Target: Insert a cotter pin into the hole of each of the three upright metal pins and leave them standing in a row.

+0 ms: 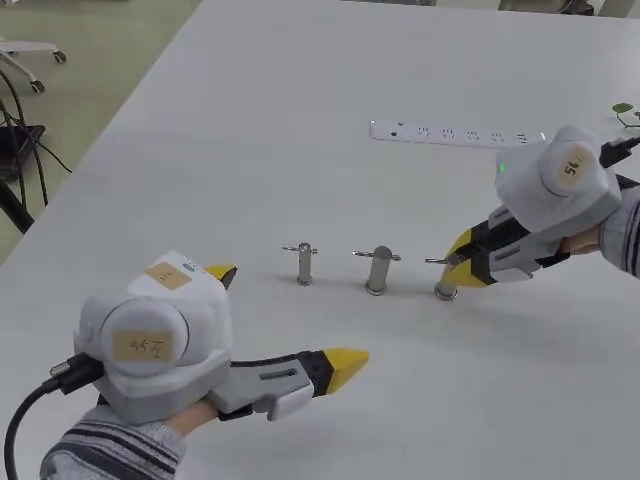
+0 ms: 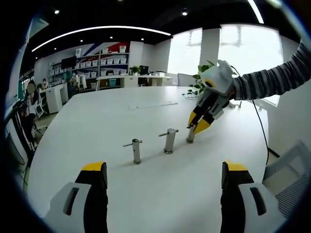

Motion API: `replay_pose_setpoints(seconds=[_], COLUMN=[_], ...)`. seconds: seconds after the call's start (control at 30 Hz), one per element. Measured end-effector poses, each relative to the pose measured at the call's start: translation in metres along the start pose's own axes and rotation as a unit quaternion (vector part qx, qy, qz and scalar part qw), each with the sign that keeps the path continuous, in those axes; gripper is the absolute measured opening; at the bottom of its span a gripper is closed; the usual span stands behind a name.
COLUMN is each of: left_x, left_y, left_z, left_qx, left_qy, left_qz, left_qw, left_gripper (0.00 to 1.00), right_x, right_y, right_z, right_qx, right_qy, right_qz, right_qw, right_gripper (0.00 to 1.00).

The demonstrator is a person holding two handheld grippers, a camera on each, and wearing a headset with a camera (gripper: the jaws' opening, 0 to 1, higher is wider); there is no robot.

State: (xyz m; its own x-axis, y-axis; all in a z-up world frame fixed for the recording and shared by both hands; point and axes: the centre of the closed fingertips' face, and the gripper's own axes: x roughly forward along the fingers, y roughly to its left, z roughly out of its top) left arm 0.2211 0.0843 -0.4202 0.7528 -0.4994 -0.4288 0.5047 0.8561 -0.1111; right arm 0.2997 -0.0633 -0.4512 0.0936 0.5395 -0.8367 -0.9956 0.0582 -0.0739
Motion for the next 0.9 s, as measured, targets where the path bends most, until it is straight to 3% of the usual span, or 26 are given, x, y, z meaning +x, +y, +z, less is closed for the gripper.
replay_pose_setpoints(seconds=[0.53, 0.63, 0.73, 0.9], left_x=[0.001, 0.001, 0.000, -0.002], left_y=[0.000, 0.001, 0.003, 0.007], left_z=[-0.006, -0.005, -0.006, -0.004], left_qx=[0.004, 0.006, 0.004, 0.007], left_qy=[0.015, 0.015, 0.017, 0.023], left_qz=[0.001, 0.001, 0.004, 0.011], left_qw=[0.9999, 0.9999, 0.9998, 0.9997], left_gripper=[0.95, 0.95, 0.95, 0.93], right_x=[0.002, 0.003, -0.001, -0.012], right_y=[-0.002, -0.004, -0.007, -0.007], right_z=[-0.005, -0.011, -0.007, -0.002], right_qx=[-0.003, -0.023, -0.023, 0.040], right_qy=[0.008, 0.024, 0.014, 0.000], right_qz=[-0.002, -0.015, -0.031, -0.065], right_qw=[1.0000, 0.9993, 0.9991, 0.9971], right_gripper=[0.10, 0.12, 0.19, 0.31])
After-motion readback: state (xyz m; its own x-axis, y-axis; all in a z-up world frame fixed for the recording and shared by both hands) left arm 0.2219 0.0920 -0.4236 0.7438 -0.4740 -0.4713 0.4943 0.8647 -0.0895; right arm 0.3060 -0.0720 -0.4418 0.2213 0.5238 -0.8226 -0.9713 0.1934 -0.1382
